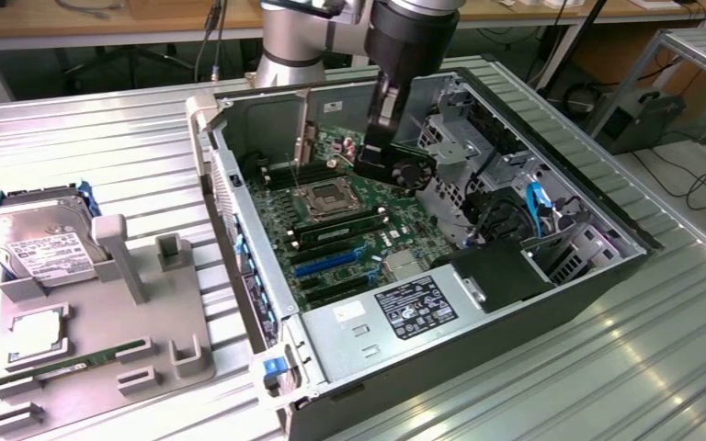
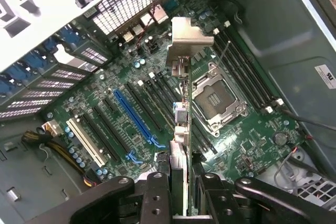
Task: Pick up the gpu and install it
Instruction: 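Insert the gpu into the slot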
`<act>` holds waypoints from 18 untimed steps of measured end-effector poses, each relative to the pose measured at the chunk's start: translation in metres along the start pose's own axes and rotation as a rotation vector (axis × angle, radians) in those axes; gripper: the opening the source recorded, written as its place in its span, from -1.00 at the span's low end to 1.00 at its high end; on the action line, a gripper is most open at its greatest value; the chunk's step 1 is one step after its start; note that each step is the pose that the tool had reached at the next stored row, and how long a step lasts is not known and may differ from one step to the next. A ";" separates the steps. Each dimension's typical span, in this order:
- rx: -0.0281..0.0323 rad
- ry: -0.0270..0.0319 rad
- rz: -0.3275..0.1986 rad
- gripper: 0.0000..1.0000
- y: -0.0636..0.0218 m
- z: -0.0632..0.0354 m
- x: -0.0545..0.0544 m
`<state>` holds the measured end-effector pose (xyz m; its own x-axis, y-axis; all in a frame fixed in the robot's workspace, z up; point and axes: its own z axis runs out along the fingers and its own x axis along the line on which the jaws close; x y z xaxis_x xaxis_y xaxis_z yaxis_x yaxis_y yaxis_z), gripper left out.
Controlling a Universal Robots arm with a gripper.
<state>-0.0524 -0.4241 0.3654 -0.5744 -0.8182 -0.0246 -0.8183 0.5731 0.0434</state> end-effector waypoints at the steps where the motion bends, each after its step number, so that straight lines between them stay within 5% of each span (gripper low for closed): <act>1: -0.0002 0.0004 -0.007 -0.47 0.0000 0.0000 0.000; 18: -0.0034 0.0060 -0.136 -0.47 0.0000 0.0000 0.000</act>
<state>-0.0524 -0.4241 0.3654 -0.4576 -0.8888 -0.0245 -0.8887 0.4564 0.0434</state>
